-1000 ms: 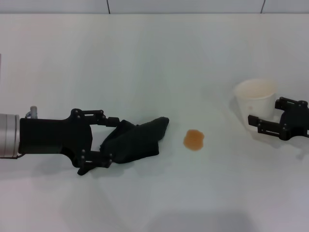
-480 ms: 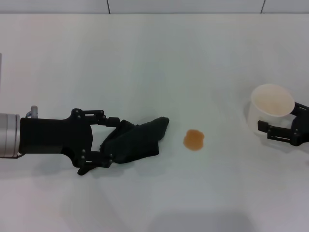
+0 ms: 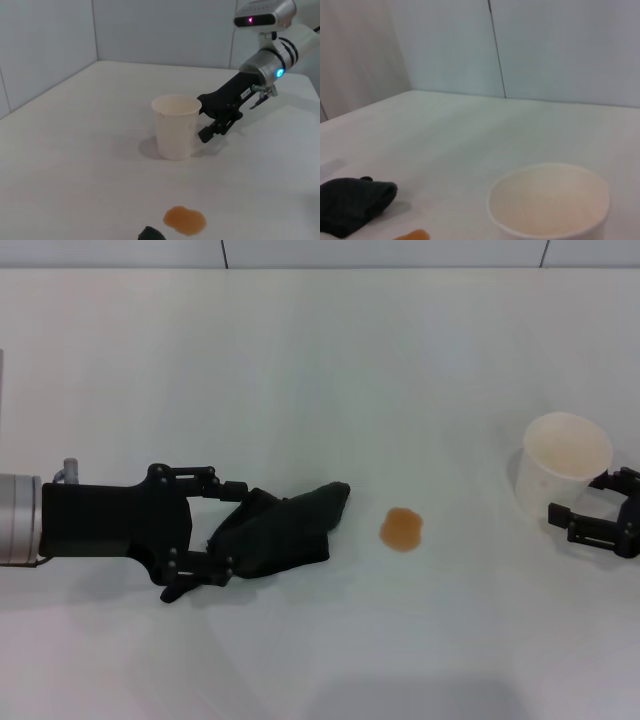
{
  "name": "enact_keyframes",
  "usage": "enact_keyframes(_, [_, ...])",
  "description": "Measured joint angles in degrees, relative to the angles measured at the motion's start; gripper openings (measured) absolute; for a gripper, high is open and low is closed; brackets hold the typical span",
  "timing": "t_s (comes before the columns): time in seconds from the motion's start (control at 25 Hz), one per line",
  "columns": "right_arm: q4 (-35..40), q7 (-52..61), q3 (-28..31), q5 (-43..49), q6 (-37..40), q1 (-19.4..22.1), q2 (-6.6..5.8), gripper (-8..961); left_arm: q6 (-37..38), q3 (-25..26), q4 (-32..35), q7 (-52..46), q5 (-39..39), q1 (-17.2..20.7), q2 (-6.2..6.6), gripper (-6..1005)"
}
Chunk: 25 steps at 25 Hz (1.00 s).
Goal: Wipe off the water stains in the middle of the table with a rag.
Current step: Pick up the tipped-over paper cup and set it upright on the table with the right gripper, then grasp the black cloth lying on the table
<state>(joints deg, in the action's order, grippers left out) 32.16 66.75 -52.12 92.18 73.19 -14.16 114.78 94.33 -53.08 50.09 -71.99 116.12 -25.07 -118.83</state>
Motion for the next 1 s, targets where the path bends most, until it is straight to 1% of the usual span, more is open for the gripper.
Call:
enact_keyframes(0.36, [1.84,1.02,0.41,-0.02,6.55,4.65,0.03,853,-0.05,0.13,0.0,-0.23,-0.22,-0.15,0.0,768])
enact_keyframes(0.52, [3.37,0.48,4.94,-0.27,12.0,6.56,0.12,852,-0.22,0.24,0.0,-0.32,-0.23,-0.2,0.0,768])
enact_keyframes(0.64, [4.02,-0.35,8.7,-0.32,17.71,6.89,0.11,852,-0.33,0.26,0.0,-0.33,-0.23,-0.3,0.0,768])
enact_keyframes(0.72, [5.35,-0.45,9.8,-0.52,20.49,7.05,0.11,851,-0.41,0.27,0.01,-0.34,-0.23,-0.39,0.0,768])
enact_keyframes(1.0, [11.8,1.56,10.3,-0.91,26.54,6.84,0.09,850,-1.45,0.27,0.05,-0.34,-0.37,-0.7,0.0,767])
